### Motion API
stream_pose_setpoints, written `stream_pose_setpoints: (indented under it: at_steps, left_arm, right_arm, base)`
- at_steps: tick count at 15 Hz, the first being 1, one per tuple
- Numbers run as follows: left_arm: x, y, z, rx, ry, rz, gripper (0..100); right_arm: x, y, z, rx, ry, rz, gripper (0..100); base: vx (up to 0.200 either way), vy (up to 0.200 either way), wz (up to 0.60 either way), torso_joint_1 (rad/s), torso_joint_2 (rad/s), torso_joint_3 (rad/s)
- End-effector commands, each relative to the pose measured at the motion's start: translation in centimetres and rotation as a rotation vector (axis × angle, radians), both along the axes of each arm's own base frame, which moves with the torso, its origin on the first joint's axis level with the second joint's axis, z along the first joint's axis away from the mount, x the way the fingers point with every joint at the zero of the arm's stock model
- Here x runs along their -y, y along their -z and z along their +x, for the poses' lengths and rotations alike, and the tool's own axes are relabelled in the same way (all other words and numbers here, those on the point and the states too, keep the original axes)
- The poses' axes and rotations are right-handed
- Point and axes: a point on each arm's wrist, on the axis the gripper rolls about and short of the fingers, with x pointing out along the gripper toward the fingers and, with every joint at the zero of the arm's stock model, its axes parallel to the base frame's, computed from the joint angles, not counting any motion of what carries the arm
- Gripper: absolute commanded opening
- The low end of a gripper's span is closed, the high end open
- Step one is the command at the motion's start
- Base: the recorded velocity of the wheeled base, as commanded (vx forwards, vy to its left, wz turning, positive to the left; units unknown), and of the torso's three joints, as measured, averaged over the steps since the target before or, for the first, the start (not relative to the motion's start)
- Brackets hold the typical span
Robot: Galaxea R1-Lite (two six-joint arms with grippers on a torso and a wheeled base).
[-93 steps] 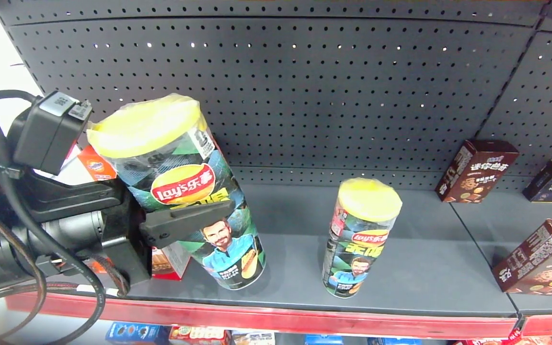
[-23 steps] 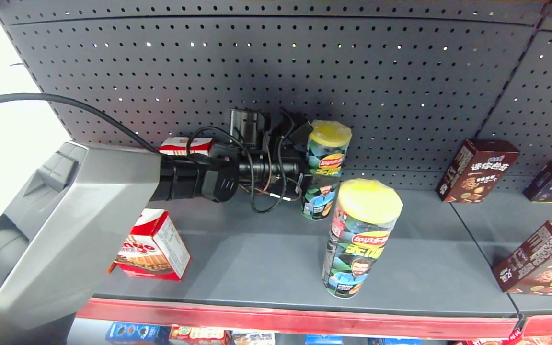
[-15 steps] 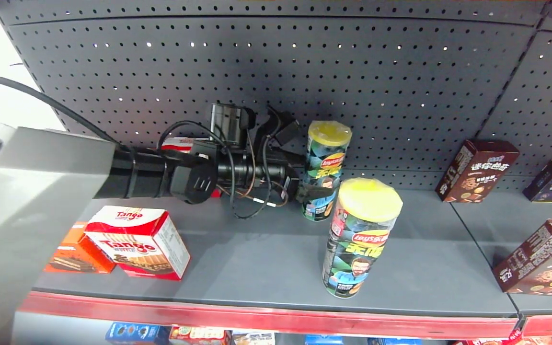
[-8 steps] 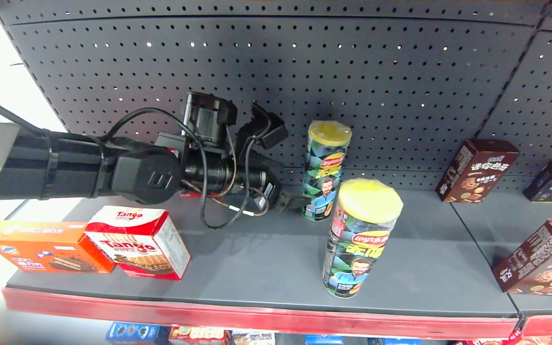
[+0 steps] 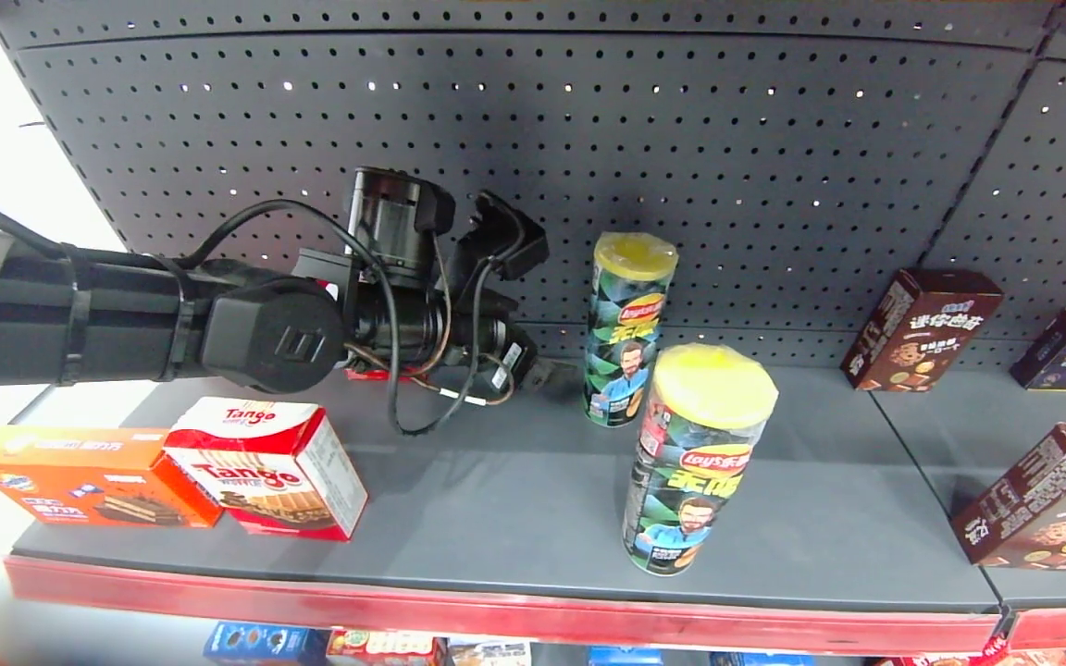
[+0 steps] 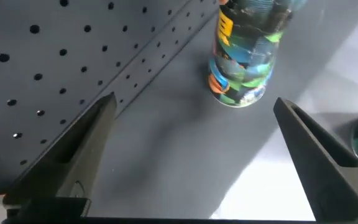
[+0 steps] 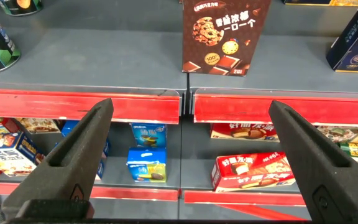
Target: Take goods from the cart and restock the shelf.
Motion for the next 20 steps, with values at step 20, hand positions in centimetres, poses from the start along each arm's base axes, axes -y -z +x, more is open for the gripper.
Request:
stream_pose_setpoints:
  at_steps: [20]
  left_arm:
    - [0.4,-1.4,-0.5,0.059,-0.107,-0.034,100]
  right_arm:
    - [0.0,0.0,0.0,-0.002,-0.002,0.0,100]
  base:
    - [0.0,0.0,0.0,0.0,0.0,0.0]
